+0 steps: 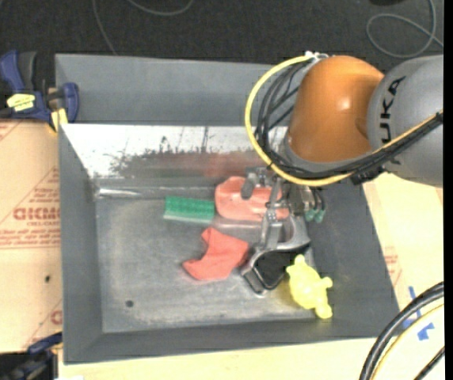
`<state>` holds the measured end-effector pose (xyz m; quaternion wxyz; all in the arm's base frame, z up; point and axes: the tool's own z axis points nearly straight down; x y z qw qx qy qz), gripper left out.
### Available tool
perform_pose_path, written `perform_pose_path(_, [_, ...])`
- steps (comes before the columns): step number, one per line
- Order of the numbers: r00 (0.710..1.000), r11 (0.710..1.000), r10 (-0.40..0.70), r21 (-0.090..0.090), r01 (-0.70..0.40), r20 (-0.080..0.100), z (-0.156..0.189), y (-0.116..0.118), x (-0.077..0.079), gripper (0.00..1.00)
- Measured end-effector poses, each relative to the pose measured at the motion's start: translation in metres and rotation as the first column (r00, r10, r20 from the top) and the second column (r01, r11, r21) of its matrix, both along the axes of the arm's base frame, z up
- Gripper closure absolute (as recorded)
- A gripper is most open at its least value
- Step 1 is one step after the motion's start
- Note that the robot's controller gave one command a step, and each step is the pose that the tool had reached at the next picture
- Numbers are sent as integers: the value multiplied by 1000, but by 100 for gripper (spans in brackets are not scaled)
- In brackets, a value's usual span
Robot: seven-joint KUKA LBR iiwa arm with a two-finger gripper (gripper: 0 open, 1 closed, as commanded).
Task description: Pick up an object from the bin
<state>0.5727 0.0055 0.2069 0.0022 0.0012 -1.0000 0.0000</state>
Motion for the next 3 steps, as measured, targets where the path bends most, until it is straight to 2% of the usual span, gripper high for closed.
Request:
perform_pose_path(1, [1000, 1000, 0, 0, 0, 8, 5, 0, 1, 0])
perform_pose_path(2, [993, 993, 114, -2, -114, 15, -22, 0, 6, 0])
perform_pose_path(3, [970, 970, 244, -3, -244, 14, -79, 8, 14, 0])
